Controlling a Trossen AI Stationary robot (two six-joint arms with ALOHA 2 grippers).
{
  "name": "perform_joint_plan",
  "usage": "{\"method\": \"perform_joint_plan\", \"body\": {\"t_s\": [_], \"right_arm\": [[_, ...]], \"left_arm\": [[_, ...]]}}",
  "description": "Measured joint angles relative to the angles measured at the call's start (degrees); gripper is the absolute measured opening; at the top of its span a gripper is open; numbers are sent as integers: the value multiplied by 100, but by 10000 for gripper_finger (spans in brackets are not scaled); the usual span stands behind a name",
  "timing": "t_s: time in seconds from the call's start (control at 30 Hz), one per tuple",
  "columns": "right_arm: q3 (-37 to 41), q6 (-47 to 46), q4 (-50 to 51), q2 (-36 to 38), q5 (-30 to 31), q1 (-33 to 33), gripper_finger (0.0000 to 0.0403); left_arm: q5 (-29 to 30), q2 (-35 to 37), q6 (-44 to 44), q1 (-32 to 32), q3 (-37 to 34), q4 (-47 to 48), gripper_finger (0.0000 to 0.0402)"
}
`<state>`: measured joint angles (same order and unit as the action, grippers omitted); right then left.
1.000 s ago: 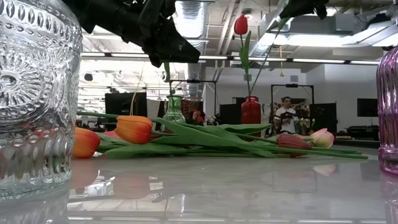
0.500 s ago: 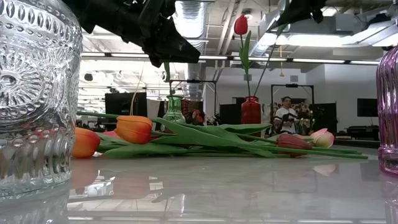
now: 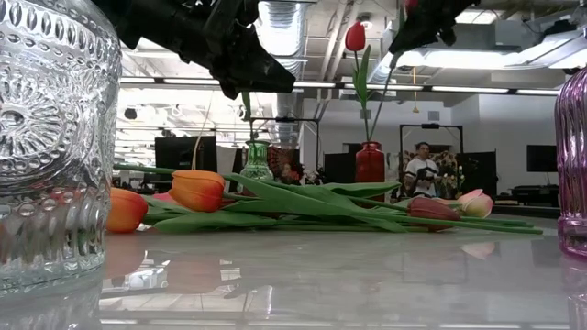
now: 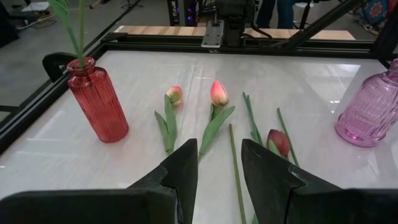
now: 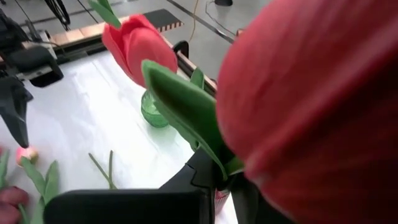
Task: Sort flowers into vase by color
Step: Put the red flower into the red vase, then put the pink flower into the purple vase
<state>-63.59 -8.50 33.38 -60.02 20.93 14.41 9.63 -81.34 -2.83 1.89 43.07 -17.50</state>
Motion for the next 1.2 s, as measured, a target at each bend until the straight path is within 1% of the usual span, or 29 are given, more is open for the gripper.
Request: {"method": "perform_joint_plan", "body": {"t_s": [0.13, 0.3, 0.4, 0.5, 0.6, 0.77, 0.87, 0.97, 1.2], "right_arm": [[0, 3, -1, -122, 0, -2, 60], [0, 5, 1, -103, 0, 0, 61], [0, 0, 5, -102, 0, 0, 72], [0, -2, 17, -114, -1, 0, 99], [0, -58, 194, -117, -1, 0, 140], [0, -369, 814, -108, -2, -1, 209], [0, -367, 1195, -106, -2, 0, 237], [0, -365, 1411, -106, -2, 0, 249], [0, -363, 1818, -104, -4, -10, 249]], "left_arm": [[0, 0, 0, 0, 0, 0, 112], [0, 0, -1, 0, 0, 0, 112], [0, 0, 0, 2, 0, 0, 112], [0, 0, 0, 2, 0, 0, 112], [0, 0, -5, 0, 0, 0, 112], [0, 0, -70, 2, 0, 0, 112], [0, 0, -68, 0, 0, 0, 112], [0, 0, -68, 2, 0, 0, 112], [0, 0, -26, 0, 0, 0, 112]]}}
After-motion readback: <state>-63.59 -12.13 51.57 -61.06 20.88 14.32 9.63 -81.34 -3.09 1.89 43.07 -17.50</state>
